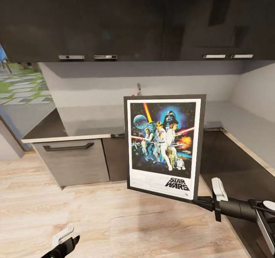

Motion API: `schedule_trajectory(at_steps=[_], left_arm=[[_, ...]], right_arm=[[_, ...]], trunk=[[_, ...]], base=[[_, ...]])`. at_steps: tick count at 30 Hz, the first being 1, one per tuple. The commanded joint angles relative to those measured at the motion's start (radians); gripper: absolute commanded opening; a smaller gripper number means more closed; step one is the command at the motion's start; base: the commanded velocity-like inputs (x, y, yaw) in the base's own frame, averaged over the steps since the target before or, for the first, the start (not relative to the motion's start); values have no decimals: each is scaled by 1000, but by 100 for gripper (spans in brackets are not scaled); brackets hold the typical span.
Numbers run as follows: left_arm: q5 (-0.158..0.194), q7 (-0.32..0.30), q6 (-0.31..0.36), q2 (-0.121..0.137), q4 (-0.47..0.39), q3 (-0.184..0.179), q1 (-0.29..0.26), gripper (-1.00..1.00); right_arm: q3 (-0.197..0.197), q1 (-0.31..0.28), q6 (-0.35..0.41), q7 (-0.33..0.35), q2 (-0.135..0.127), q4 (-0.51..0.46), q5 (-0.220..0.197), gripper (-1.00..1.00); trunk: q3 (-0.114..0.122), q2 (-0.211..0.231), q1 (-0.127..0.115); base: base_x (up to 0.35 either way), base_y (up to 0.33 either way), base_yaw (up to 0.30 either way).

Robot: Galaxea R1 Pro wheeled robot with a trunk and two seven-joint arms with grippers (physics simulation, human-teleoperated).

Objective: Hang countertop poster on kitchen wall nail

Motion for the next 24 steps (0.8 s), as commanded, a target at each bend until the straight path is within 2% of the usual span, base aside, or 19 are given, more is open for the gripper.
schedule_trajectory(at_steps=[1,19,24], left_arm=[[7,-6,3,0,0,5,-1,100],[8,-6,-16,9,2,6,-1,100],[7,-6,-27,10,3,6,-1,100]], right_arm=[[-1,-1,13,6,0,0,-1,-100],[-2,-1,15,6,0,0,-1,-100],[-1,-1,14,6,0,0,-1,-100]], trunk=[[0,-2,1],[24,-2,1],[25,-2,1]], base=[[0,0,5],[0,0,2],[0,0,153]])
